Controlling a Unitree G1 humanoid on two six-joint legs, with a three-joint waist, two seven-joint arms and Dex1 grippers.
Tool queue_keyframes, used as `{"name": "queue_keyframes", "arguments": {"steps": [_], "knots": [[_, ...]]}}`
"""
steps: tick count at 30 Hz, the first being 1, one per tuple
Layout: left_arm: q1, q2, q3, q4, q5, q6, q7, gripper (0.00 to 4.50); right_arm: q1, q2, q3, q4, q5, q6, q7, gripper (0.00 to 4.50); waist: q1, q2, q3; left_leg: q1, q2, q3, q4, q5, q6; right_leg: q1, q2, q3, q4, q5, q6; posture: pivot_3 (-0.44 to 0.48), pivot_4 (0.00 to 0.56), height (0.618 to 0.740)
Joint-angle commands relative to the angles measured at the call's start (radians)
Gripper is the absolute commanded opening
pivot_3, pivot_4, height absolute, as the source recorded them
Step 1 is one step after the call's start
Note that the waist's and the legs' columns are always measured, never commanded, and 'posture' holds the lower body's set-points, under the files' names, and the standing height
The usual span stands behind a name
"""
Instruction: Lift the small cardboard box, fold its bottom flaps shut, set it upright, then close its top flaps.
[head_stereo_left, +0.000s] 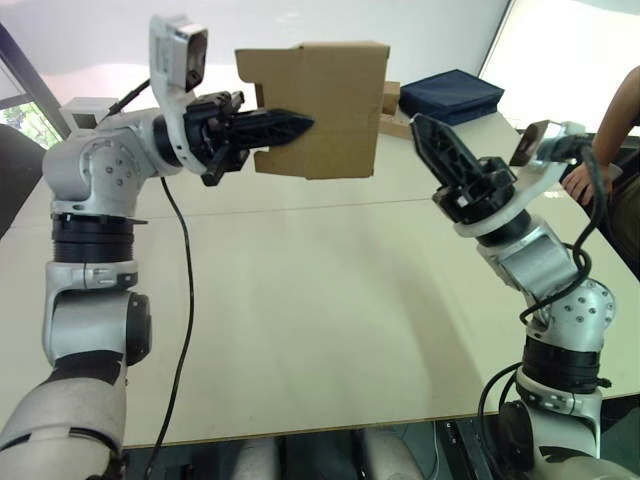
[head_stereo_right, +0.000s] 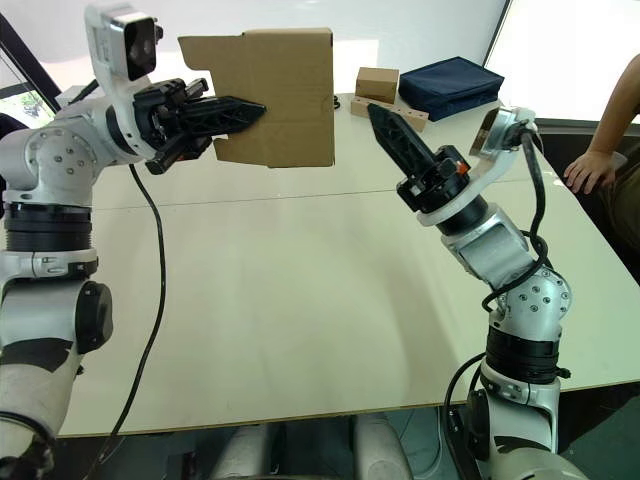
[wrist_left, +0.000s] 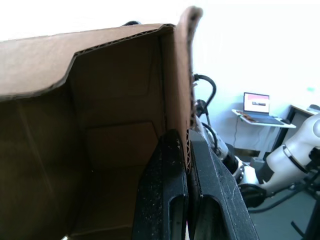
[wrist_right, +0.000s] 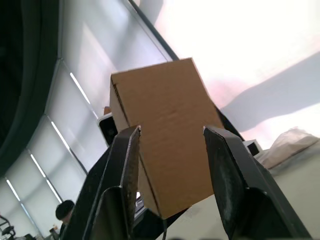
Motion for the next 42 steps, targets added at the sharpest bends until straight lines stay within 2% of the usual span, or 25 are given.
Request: {"name": "queue_keyframes", "arguments": {"steps": [1,2,13,24,29,33,35,38,42], "knots": [[-0.012,0.002,0.035,-0.042,-0.033,0.011,0.005,0.00,-0.040,0.010,0.016,-0.024,-0.024,-0.016,0.016,0.16,0.000,0.000,0.000,0.000,0.000,0.000,0.000,0.000,0.000,0.000,0.000,0.000,0.000,0.000,0.000,0.000,0.150,0.740],[-0.012,0.001,0.035,-0.044,-0.034,0.011,0.007,0.00,-0.044,0.017,0.022,-0.027,-0.029,-0.016,0.013,0.01,0.000,0.000,0.000,0.000,0.000,0.000,0.000,0.000,0.000,0.000,0.000,0.000,0.000,0.000,0.000,0.000,0.150,0.740],[0.002,-0.028,0.006,-0.046,-0.017,-0.002,0.019,0.00,-0.059,0.090,0.101,-0.075,-0.066,-0.013,0.003,0.01,0.000,0.000,0.000,0.000,0.000,0.000,0.000,0.001,-0.002,0.000,0.000,0.000,0.000,0.000,0.000,0.000,0.150,0.740],[-0.014,-0.040,-0.016,-0.011,0.021,-0.017,0.008,0.00,-0.045,0.076,0.147,-0.106,-0.119,0.012,0.031,0.01,0.000,0.000,0.000,0.000,0.000,0.000,0.000,0.001,-0.002,0.000,0.000,0.000,0.000,0.000,0.000,0.000,0.150,0.740],[-0.025,-0.027,-0.030,-0.003,0.044,-0.022,-0.011,0.00,-0.031,0.068,0.114,-0.100,-0.124,0.000,0.025,0.01,0.000,0.000,0.000,0.000,0.000,0.000,0.000,0.001,-0.002,0.000,0.000,0.000,0.000,0.000,0.000,0.000,0.150,0.740],[-0.056,0.038,-0.112,0.010,0.129,-0.055,-0.091,0.00,0.034,-0.028,0.038,-0.114,-0.080,0.034,0.032,0.01,0.002,0.000,0.000,0.000,0.000,0.000,0.000,0.001,-0.001,0.000,0.000,0.000,0.000,0.000,0.000,0.000,0.150,0.740],[-0.107,0.084,-0.215,0.033,0.240,-0.125,-0.155,0.00,0.129,-0.151,-0.012,-0.136,-0.071,0.099,0.074,0.01,0.005,0.000,0.000,0.000,-0.001,0.000,0.000,0.001,-0.001,0.000,0.000,0.000,0.000,0.000,0.000,0.000,0.150,0.740],[-0.153,0.118,-0.363,0.058,0.428,-0.278,-0.183,0.00,0.257,-0.344,-0.026,-0.190,-0.160,0.162,0.176,0.01,0.022,0.000,0.000,-0.001,-0.001,0.000,0.000,0.000,0.001,0.001,-0.001,0.000,-0.002,0.000,0.000,0.000,0.150,0.740],[-0.174,0.153,-0.525,-0.001,0.589,-0.330,-0.217,0.00,0.343,-0.491,-0.048,-0.273,-0.224,0.181,0.237,0.01,0.025,0.001,0.000,0.001,-0.001,0.001,0.000,-0.002,0.004,0.001,0.001,0.001,0.000,0.000,0.000,0.000,0.150,0.740]]}}
